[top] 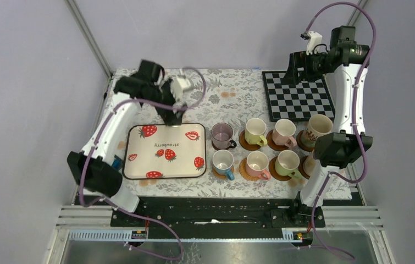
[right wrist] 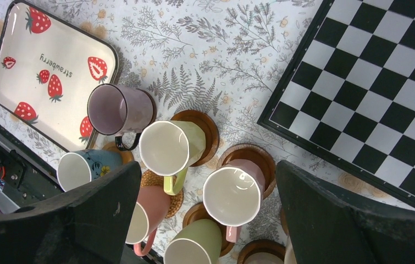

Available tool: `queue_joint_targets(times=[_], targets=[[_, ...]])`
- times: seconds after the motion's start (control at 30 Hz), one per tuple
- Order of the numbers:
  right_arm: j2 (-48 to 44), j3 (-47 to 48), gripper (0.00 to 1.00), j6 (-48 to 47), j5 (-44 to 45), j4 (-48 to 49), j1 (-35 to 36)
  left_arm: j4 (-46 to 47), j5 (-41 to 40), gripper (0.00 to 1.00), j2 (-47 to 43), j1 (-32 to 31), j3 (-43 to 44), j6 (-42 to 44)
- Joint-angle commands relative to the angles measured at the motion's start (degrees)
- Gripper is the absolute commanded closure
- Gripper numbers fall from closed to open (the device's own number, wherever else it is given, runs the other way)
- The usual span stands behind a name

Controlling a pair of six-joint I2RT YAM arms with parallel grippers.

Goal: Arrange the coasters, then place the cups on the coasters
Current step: Reset both arms

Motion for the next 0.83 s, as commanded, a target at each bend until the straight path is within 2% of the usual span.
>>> queue_joint_targets(times=[0.0, 0.1, 0.2, 0.3, 0.4, 0.63, 0.8], targets=[[2.5, 7.6, 0.02, -1.2, -1.3, -3.5, -0.2, -3.3, 6.7, 0.01, 10.2, 8.2, 21.3, -15.5], [2.8, 7.9, 0.02, 0.3, -0.2, -1.9, -0.8, -7.5, 8.5, 0.01, 18.6, 14.5, 37.0, -24.4], [3.1, 9.2, 0.02, 1.3, -0.2, -0.8, -2.9, -8.7, 11.0, 0.01, 23.7, 22.5, 44.3, -31.7], [3.3, 9.5, 0.02, 1.9, 0.0, -0.3, -6.0, -4.6, 8.1, 0.01, 23.0, 28.5, 40.6, -35.8], [3.5, 8.1, 0.02, 1.6, -0.1, -0.7, -9.5, -2.4, 5.7, 0.01, 21.7, 31.8, 36.2, -38.7], [1.8, 1.8, 0.02, -0.3, 1.1, 0.5, -14.3, 4.8, -1.0, 0.01, 16.4, 32.5, 23.4, -40.0], [1.3, 0.5, 0.02, -0.8, 0.8, 1.0, -14.5, 6.1, -2.8, 0.01, 16.2, 32.5, 23.0, -41.0]])
